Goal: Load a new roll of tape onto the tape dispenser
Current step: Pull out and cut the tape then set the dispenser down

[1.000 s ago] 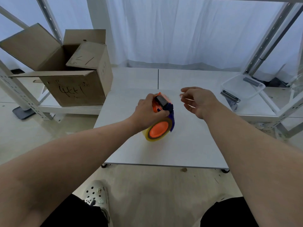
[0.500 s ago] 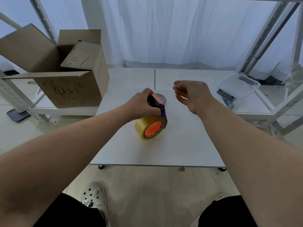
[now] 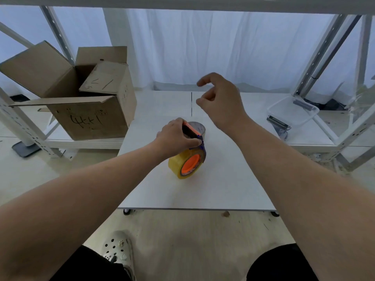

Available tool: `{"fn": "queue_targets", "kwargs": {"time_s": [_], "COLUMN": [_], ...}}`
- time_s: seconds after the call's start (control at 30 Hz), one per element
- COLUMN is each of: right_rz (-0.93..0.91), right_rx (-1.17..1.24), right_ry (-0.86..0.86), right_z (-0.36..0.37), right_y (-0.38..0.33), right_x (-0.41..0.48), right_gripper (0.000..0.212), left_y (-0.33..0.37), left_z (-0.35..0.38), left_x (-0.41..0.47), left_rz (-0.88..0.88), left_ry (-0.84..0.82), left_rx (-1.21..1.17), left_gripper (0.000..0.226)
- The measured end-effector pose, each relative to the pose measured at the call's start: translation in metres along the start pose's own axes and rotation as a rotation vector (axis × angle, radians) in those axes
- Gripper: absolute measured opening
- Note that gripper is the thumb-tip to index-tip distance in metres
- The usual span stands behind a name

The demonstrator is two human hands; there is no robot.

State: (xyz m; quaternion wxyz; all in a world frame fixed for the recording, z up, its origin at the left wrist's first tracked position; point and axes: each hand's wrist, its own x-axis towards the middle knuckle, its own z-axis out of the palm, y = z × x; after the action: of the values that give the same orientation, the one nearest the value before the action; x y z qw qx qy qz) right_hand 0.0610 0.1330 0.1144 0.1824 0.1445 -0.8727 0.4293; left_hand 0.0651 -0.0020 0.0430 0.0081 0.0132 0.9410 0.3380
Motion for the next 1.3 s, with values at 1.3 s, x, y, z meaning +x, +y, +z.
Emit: {"fn": "queue_targets", "kwargs": {"time_s": [1.3], "right_rz": [0.834], "right_rx": [0.453], "right_ry": [-0.303], "right_z": [0.065], "right_y": [0.053], "right_x": [-0.011], "right_gripper": [0.020], "left_y": [-0.049], "left_z": [-0.038], "left_x": [0.005], "left_rz": [0.153], "left_ry": [-0.288], "left_rx": [0.129], "left_gripper": [0.038]}}
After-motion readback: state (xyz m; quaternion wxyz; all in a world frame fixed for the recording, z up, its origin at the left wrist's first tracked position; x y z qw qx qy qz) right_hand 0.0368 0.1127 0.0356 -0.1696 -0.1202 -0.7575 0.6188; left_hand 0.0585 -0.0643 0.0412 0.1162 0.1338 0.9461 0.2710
